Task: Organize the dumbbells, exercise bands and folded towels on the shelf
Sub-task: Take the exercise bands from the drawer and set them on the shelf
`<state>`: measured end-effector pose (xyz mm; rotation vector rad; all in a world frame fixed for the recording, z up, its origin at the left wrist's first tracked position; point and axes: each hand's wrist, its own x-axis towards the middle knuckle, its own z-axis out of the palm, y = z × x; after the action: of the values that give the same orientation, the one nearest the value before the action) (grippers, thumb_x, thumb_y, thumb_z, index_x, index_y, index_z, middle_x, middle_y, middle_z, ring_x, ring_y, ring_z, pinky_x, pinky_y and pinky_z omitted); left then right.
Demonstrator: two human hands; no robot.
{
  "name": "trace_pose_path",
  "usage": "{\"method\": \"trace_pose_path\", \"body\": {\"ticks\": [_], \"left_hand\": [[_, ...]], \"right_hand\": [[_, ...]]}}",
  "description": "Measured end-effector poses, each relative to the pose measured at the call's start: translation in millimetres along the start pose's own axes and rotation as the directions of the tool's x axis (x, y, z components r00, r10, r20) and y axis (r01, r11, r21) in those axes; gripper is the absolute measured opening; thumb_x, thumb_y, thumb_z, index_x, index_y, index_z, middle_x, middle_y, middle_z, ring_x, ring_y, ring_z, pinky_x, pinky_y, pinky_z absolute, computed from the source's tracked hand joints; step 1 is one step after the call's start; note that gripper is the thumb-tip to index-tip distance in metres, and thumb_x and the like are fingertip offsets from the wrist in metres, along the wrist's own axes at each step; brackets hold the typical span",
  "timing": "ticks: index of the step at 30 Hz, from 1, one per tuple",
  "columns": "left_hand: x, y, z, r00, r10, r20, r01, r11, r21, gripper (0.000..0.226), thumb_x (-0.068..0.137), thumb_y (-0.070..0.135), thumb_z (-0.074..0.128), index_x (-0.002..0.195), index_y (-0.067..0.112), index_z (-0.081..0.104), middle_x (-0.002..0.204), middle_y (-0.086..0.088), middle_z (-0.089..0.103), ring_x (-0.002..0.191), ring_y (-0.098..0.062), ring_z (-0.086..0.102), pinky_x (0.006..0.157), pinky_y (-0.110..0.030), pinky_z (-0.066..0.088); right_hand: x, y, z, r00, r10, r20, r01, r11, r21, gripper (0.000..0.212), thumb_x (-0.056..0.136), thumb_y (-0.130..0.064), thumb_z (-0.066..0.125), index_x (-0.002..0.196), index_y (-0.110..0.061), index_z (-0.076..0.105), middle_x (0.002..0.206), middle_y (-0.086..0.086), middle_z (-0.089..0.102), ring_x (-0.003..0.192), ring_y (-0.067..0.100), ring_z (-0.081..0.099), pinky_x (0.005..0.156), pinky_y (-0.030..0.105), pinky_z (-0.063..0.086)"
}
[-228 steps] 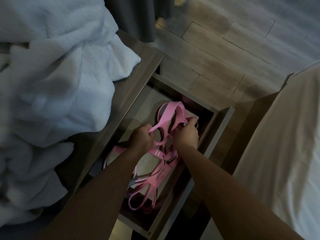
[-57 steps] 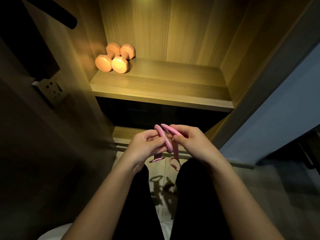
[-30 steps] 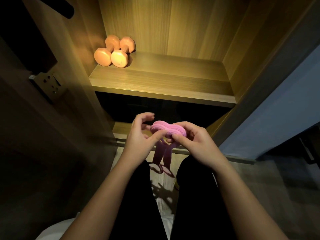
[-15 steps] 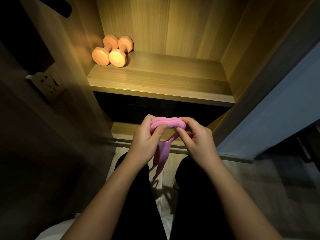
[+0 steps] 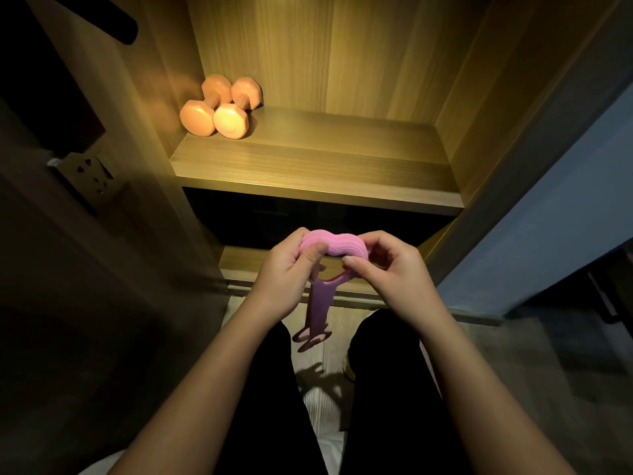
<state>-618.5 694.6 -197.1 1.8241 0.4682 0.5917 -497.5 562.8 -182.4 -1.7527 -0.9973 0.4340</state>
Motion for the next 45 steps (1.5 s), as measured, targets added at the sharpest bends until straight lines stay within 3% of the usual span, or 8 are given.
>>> {"method": "trace_pose_path", "body": {"ticks": [7, 12, 16, 21, 25, 32, 40, 45], "left_hand": [[16, 12, -2, 1.0, 0.022, 0.003, -0.021, 0.997, -0.075, 0.029, 0.095, 0.031, 0.05, 0.105, 0.007, 0.062, 0.07, -0.009, 0.062, 0.062, -0.011, 0.064, 0.065, -0.025, 0.053], [20, 13, 1, 0.997, -0.037, -0.069, 0.021, 0.975, -0.221, 0.013, 0.099, 0.006, 0.049, 0.093, 0.007, 0.06, 0.071, -0.008, 0.064, 0.064, -0.01, 0.065, 0.066, -0.024, 0.056], [20, 18, 5, 0.997, -0.05, -0.066, 0.04, 0.989, -0.144, 0.016, 0.1, 0.007, 0.048, 0.098, 0.001, 0.063, 0.071, -0.008, 0.067, 0.062, -0.007, 0.066, 0.065, -0.02, 0.056], [26, 26, 6, 0.996, -0.005, -0.086, -0.006, 0.993, -0.12, 0.013, 0.098, 0.014, 0.054, 0.095, 0.011, 0.065, 0.078, -0.004, 0.071, 0.076, -0.016, 0.07, 0.075, -0.033, 0.059], [36, 33, 4, 0.997, 0.01, -0.076, -0.028, 0.97, -0.24, 0.019, 0.091, 0.011, 0.064, 0.11, 0.015, 0.062, 0.099, 0.001, 0.072, 0.096, -0.009, 0.068, 0.086, -0.024, 0.055], [60, 25, 11, 0.996, -0.073, -0.049, 0.068, 0.994, -0.089, 0.006, 0.09, 0.028, 0.066, 0.095, 0.027, 0.062, 0.085, 0.004, 0.073, 0.08, -0.007, 0.07, 0.083, -0.033, 0.056], [80, 2, 1, 0.997, -0.024, -0.071, 0.042, 0.964, 0.263, 0.029, 0.089, 0.032, 0.068, 0.113, 0.026, 0.052, 0.095, 0.006, 0.058, 0.082, -0.01, 0.06, 0.064, -0.021, 0.051], [80, -31, -20, 0.995, -0.072, -0.063, 0.094, 0.882, 0.462, 0.031, 0.09, 0.028, 0.067, 0.117, 0.021, 0.055, 0.09, 0.008, 0.057, 0.08, -0.009, 0.059, 0.069, -0.031, 0.056]], "right_hand": [[17, -12, -12, 0.999, -0.046, -0.027, 0.048, 0.998, 0.041, 0.013, 0.087, -0.02, 0.071, 0.096, -0.01, 0.071, 0.079, 0.005, 0.071, 0.075, 0.021, 0.071, 0.072, 0.044, 0.059], [24, -22, -23, 0.998, 0.045, -0.033, -0.04, 0.991, 0.127, 0.017, 0.088, -0.016, 0.069, 0.101, -0.005, 0.07, 0.081, 0.011, 0.072, 0.073, 0.013, 0.069, 0.062, 0.022, 0.055], [27, -27, -33, 0.998, 0.044, 0.051, -0.047, 0.997, 0.06, 0.021, 0.086, -0.02, 0.072, 0.105, -0.013, 0.072, 0.089, 0.003, 0.073, 0.082, 0.014, 0.07, 0.068, 0.024, 0.058], [33, -39, -40, 1.0, -0.001, 0.01, 0.001, 1.0, 0.018, 0.017, 0.087, -0.018, 0.071, 0.103, -0.011, 0.072, 0.085, 0.002, 0.073, 0.08, 0.016, 0.072, 0.073, 0.031, 0.059], [49, -56, -38, 0.997, -0.042, -0.062, 0.044, 0.998, 0.039, 0.022, 0.086, -0.016, 0.072, 0.104, -0.004, 0.072, 0.088, 0.008, 0.073, 0.081, 0.017, 0.07, 0.075, 0.034, 0.058], [89, -101, -50, 0.989, -0.002, -0.146, 0.026, 0.986, 0.164, 0.021, 0.089, -0.018, 0.069, 0.104, -0.003, 0.071, 0.083, 0.011, 0.072, 0.071, 0.016, 0.071, 0.061, 0.027, 0.059], [130, -123, -86, 0.937, 0.085, -0.338, 0.014, 0.959, 0.282, 0.01, 0.09, -0.023, 0.068, 0.091, -0.014, 0.071, 0.086, 0.007, 0.073, 0.075, 0.014, 0.072, 0.065, 0.026, 0.06], [146, -109, -108, 0.882, 0.219, -0.417, -0.059, 0.93, 0.363, 0.022, 0.09, -0.022, 0.068, 0.104, -0.006, 0.07, 0.092, 0.009, 0.072, 0.078, 0.017, 0.073, 0.071, 0.03, 0.061]]}}
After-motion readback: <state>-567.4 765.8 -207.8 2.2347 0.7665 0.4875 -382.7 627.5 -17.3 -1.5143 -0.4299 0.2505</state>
